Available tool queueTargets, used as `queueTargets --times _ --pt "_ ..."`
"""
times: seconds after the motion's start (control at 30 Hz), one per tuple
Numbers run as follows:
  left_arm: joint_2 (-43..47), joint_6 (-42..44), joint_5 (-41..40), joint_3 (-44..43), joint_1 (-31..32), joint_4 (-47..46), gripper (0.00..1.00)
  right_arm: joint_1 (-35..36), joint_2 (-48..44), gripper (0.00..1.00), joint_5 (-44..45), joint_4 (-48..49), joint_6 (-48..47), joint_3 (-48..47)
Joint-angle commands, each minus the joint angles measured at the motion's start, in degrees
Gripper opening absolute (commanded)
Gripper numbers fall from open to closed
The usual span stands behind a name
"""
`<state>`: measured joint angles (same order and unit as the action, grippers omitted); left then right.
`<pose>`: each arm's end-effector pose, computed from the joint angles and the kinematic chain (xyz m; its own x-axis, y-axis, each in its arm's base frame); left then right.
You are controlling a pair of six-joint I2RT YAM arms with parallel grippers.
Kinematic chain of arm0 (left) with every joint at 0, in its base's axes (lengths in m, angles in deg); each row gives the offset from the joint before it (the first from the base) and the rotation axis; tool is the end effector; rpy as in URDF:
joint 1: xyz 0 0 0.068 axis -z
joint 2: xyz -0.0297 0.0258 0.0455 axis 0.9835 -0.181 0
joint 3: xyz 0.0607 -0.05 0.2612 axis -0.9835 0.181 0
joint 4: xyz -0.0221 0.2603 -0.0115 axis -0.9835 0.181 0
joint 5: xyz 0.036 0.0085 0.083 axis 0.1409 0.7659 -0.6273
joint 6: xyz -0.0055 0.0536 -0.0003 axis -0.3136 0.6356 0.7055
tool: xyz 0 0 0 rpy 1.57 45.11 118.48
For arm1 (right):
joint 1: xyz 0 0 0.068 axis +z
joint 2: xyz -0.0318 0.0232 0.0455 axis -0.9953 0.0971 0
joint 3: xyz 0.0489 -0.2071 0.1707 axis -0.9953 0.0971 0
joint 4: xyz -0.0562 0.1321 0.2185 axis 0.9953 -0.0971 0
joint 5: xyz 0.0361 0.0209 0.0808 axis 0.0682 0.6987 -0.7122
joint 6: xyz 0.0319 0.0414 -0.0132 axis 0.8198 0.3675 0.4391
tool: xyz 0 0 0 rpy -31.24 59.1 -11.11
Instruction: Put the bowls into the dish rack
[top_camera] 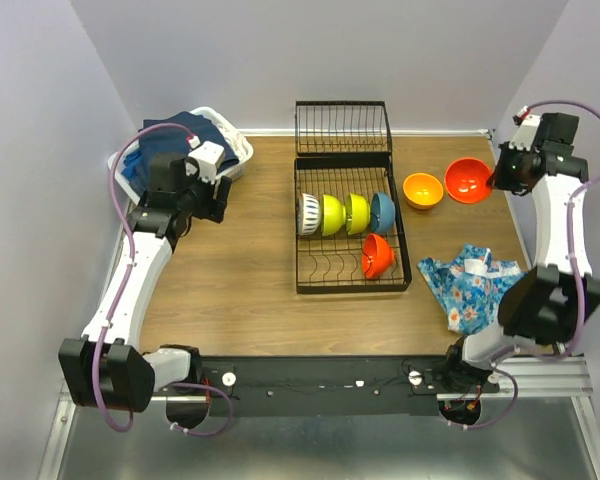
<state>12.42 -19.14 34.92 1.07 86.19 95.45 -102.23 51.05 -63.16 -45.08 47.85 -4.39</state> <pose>0.2649 -0.0367 0.3394 -0.4867 0.2313 -0.8424 0.3476 0.9360 0.0562 0.3313 -0.0987 0.3559 -0.7130 0.1044 -0.6933 0.0801 0.9945 0.0674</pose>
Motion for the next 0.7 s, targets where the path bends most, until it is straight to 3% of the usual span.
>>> queueTargets --times 0.0,0.07,0.2,0.27,0.37,0.5,0.67 --pt "4.6 -0.8 3.4 1.1 -1.1 4.5 0.87 10.1 -10.6 0.01 -12.3 -4.9 -2.9 6.9" --pt "6.7 -6.8 3.1 4.2 -3.3 3.5 0.99 16.2 -15.4 0.01 -12.4 -3.6 -3.1 11.1" --pt "6.7 -18.9 3.6 9.2 -10.7 2.1 0.99 32.5 -19.1 0.01 -12.5 -2.0 -5.1 15.8" --pt "7.2 -20.5 8.4 11.3 -13.2 1.3 0.99 36.1 -18.9 0.01 -13.2 -3.2 -7.4 15.8" --pt "10.0 -18.1 12.9 12.2 -14.3 1.4 0.97 45.7 -18.8 0.01 -12.1 -4.1 -11.3 16.1" --pt "12.8 -10.0 16.8 11.6 -14.2 5.3 0.82 62.6 -16.6 0.01 -8.6 -3.9 -15.6 19.2" --pt "16.7 -0.9 15.8 11.6 -14.2 9.4 0.8 74.2 -9.9 0.01 -3.3 -3.1 -22.5 18.5"
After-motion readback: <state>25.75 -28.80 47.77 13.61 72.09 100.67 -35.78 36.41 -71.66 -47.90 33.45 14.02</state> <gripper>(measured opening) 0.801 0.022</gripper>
